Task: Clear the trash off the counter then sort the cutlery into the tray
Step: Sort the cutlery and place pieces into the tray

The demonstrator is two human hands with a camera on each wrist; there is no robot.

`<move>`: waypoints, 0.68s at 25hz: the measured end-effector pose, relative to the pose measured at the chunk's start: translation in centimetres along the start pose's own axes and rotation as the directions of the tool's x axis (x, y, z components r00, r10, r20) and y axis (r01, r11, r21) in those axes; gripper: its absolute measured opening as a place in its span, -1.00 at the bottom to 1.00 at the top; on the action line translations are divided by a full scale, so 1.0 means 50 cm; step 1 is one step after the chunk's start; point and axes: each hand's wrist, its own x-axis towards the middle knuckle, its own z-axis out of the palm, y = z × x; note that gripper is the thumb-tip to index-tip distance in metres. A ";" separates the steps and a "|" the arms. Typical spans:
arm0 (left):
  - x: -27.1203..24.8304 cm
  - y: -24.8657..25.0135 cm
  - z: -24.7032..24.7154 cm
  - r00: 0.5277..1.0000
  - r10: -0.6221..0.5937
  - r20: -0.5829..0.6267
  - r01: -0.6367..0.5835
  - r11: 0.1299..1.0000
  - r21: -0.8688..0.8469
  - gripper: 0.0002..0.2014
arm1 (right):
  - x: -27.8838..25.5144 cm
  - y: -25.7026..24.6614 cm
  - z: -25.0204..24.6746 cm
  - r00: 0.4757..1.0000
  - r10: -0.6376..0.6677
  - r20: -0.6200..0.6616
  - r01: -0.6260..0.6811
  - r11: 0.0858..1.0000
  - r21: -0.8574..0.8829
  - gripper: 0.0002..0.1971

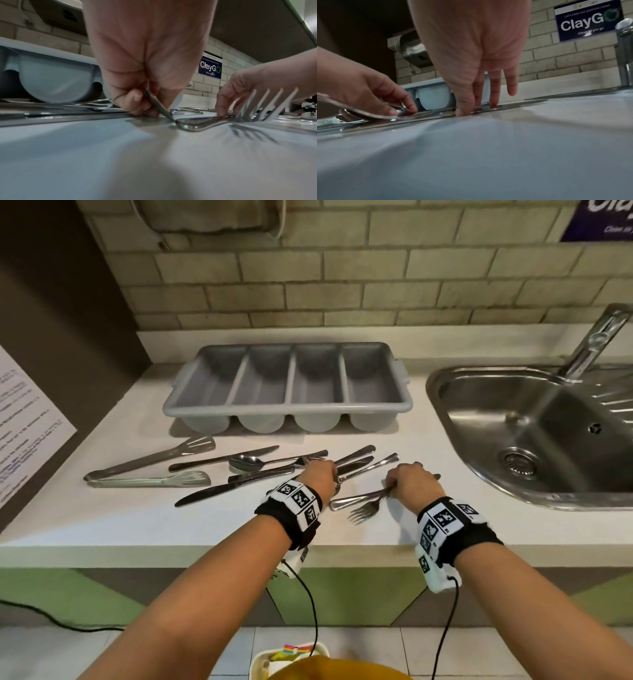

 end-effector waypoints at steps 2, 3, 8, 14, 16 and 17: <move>0.004 0.003 0.008 1.000 0.005 0.017 -0.006 0.999 0.051 -0.69 | 0.001 0.005 0.005 1.000 -0.009 -0.015 0.010 0.999 0.047 -0.80; 0.006 0.000 0.010 1.000 0.005 0.021 -0.007 0.996 0.089 -0.70 | 0.000 0.005 0.009 1.000 -0.009 -0.029 0.011 0.997 0.075 -0.80; -0.001 0.002 0.009 1.000 0.007 0.021 -0.010 0.989 0.150 -0.71 | -0.007 0.020 0.022 0.994 -0.021 -0.108 0.047 0.971 0.235 -0.81; -0.014 0.004 0.001 0.998 -0.033 -0.054 0.034 0.999 0.030 -0.70 | -0.002 0.037 0.032 0.992 -0.051 -0.117 0.077 0.971 0.225 -0.76; -0.026 0.011 -0.003 0.997 -0.043 -0.068 0.043 0.999 0.000 -0.70 | -0.008 0.035 0.025 0.987 -0.066 -0.146 0.091 0.981 0.169 -0.75; -0.030 0.014 -0.007 0.996 -0.048 -0.077 0.046 0.998 -0.031 -0.69 | -0.013 0.030 0.016 0.982 -0.081 -0.173 0.106 0.984 0.141 -0.76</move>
